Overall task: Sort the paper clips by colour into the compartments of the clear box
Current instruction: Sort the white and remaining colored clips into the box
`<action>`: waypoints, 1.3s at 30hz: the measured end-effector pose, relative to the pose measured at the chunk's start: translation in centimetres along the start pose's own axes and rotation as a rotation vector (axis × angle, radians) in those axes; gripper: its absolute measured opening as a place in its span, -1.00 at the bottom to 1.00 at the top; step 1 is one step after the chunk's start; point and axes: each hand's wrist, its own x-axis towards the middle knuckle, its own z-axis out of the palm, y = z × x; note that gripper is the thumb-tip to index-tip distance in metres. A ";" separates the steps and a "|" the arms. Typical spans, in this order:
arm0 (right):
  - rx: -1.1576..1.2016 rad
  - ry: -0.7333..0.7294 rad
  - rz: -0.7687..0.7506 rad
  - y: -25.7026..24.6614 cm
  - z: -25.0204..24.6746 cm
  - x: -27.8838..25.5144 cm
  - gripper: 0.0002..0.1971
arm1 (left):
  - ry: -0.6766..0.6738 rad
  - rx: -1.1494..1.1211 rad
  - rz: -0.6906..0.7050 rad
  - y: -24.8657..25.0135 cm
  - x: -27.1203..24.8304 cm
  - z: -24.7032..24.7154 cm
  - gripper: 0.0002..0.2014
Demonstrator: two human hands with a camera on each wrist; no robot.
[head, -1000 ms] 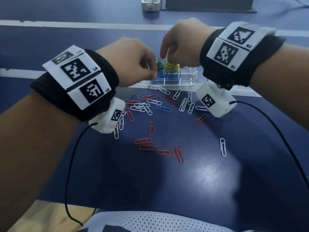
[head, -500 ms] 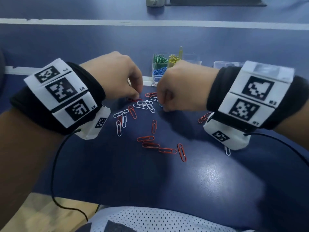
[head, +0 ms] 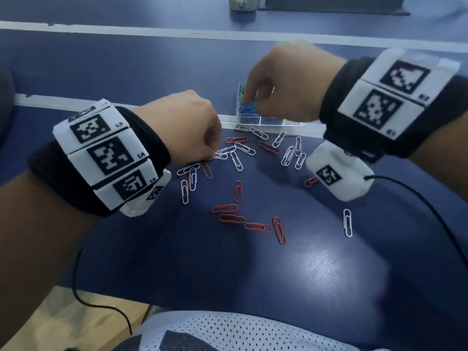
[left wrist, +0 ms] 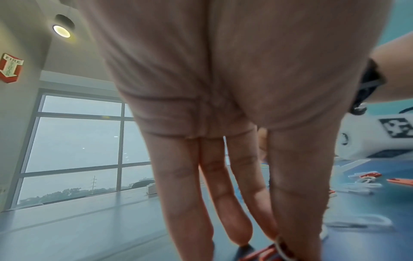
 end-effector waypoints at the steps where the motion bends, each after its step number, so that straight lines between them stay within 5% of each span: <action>1: 0.014 0.030 0.031 0.2 -0.2 0.5 -0.70 | 0.004 -0.003 0.005 0.1 0.0 0.0 -0.93; 12: 0.070 0.009 0.075 1.6 -0.9 1.0 -0.79 | 0.030 -0.126 0.000 0.3 -0.6 0.1 -0.91; 17: -0.069 -0.101 -0.049 1.4 -0.8 -1.1 -0.82 | 0.051 -0.167 0.005 0.2 -0.2 0.2 -0.70; 22: -0.255 -0.230 -0.081 1.7 0.7 -2.3 -0.75 | 0.057 -0.230 -0.004 0.9 0.2 -0.1 -0.91; 28: -0.233 -0.216 -0.085 2.2 1.1 -2.5 -0.84 | -0.035 -0.386 -0.024 1.5 0.4 -0.5 -0.77; 33: -0.058 -0.164 -0.062 2.5 0.3 -3.1 -0.98 | -0.090 -0.610 -0.040 1.7 0.6 -0.2 -0.83; 39: -0.051 -0.192 -0.072 3.3 0.3 -3.5 -0.70 | -0.130 -0.586 -0.016 2.0 0.6 -0.2 -0.88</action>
